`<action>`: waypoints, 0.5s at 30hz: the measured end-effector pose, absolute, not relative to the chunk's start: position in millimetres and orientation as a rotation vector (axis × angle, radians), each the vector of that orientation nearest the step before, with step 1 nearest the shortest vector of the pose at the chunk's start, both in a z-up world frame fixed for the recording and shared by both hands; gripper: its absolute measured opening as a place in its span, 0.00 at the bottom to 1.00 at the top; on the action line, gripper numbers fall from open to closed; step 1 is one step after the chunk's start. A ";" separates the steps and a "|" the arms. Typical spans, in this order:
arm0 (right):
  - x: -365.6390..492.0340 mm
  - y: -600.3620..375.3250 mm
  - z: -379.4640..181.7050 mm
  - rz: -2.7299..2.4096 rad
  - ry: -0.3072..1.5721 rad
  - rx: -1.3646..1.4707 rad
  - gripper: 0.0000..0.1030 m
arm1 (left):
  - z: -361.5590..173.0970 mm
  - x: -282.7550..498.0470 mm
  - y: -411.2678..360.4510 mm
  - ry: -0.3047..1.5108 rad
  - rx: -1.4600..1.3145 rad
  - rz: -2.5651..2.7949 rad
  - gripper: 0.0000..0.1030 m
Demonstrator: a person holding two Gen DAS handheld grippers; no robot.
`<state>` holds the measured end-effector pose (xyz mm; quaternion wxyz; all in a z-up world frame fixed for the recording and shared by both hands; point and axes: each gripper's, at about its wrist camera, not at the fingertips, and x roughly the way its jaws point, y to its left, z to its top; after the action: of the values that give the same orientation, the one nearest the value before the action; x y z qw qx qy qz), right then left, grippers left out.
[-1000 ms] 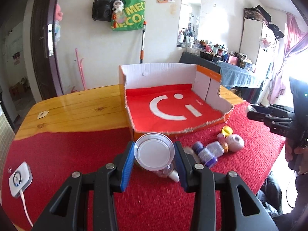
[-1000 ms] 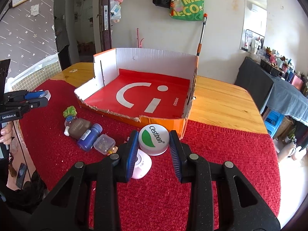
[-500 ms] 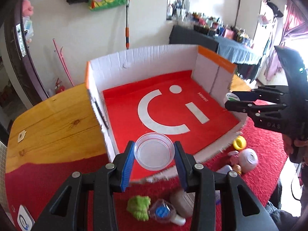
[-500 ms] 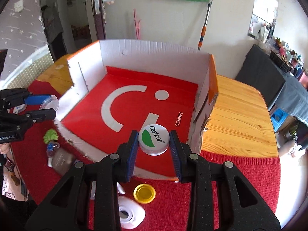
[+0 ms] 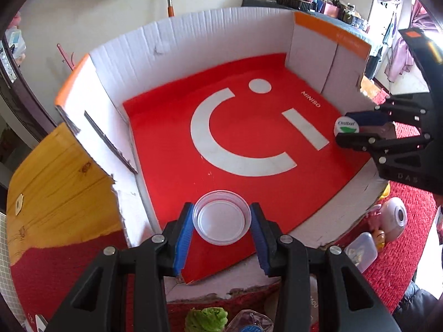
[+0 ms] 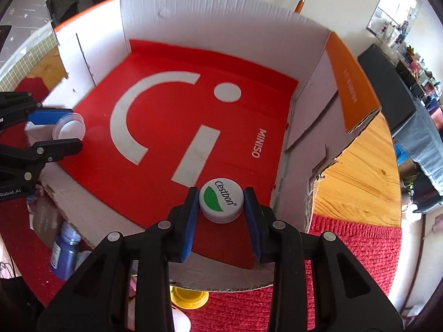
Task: Organize objects
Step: 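Carry the clear lid with the left tool while the right tool carries the white cap into the box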
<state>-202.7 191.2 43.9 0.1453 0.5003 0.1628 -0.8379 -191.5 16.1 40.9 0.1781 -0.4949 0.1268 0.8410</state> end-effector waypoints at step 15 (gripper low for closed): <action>-201.7 190.4 42.3 -2.386 0.547 1.460 0.30 | 37.3 -190.9 15.2 0.404 -1.384 2.366 0.42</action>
<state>-201.7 190.4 42.3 0.1451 0.5067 0.1899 -0.8283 -190.9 15.2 37.3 0.1846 -0.4908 0.1432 0.8393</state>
